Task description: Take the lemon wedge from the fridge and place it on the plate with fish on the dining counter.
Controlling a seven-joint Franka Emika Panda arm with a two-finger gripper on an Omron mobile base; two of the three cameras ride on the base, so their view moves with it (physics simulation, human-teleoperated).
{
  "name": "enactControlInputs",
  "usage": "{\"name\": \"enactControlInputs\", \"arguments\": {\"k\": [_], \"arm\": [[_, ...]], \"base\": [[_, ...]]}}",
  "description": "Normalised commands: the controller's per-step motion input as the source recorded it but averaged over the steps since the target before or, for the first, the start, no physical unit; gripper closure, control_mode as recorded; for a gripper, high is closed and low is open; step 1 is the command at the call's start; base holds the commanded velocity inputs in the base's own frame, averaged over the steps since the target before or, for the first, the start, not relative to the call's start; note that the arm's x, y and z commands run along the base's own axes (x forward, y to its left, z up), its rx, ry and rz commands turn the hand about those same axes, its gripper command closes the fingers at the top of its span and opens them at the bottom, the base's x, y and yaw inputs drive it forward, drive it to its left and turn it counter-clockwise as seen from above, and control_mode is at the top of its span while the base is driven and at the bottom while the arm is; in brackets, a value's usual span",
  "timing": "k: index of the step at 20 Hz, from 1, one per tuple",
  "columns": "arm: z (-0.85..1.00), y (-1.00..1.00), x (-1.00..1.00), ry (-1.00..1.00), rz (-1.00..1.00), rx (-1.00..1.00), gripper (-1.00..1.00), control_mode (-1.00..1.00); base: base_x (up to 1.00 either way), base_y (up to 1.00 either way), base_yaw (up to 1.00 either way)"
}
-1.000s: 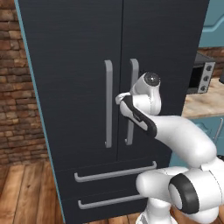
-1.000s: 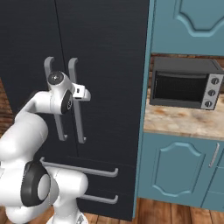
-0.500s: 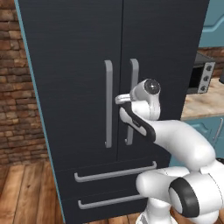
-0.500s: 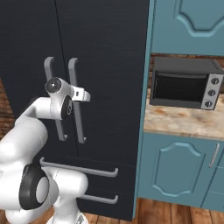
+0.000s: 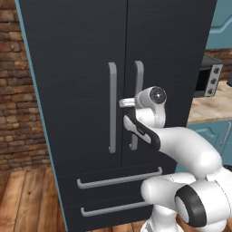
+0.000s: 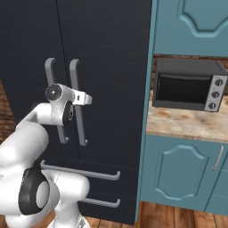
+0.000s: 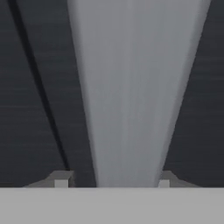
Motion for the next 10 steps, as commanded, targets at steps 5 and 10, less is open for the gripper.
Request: {"name": "enactControlInputs", "arguments": {"k": [5,10], "arm": [[-0.01,-0.51,-0.16,0.0,0.0,0.0,1.0,-1.0],[-0.05,-0.57,-0.64,0.0,-0.02,0.0,1.0,-1.0]], "base": [[0.0,0.0,0.0],[0.0,0.0,0.0]]}}
